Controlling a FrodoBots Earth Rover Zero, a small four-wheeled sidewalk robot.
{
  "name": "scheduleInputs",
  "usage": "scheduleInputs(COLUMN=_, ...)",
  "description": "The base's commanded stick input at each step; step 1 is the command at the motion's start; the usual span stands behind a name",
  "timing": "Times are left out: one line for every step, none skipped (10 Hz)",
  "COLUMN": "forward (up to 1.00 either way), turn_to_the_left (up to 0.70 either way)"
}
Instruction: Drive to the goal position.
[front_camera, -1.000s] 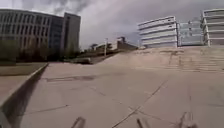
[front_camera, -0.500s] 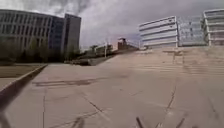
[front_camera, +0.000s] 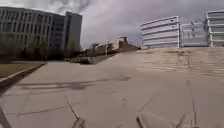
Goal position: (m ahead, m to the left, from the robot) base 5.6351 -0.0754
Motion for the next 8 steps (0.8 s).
scheduleInputs(forward=1.00, turn_to_the_left=0.00)
scheduleInputs(forward=1.00, turn_to_the_left=0.00)
scheduleInputs(forward=1.00, turn_to_the_left=0.00)
scheduleInputs(forward=1.00, turn_to_the_left=0.00)
scheduleInputs(forward=1.00, turn_to_the_left=0.00)
scheduleInputs(forward=1.00, turn_to_the_left=0.00)
scheduleInputs(forward=1.00, turn_to_the_left=0.00)
scheduleInputs(forward=1.00, turn_to_the_left=0.00)
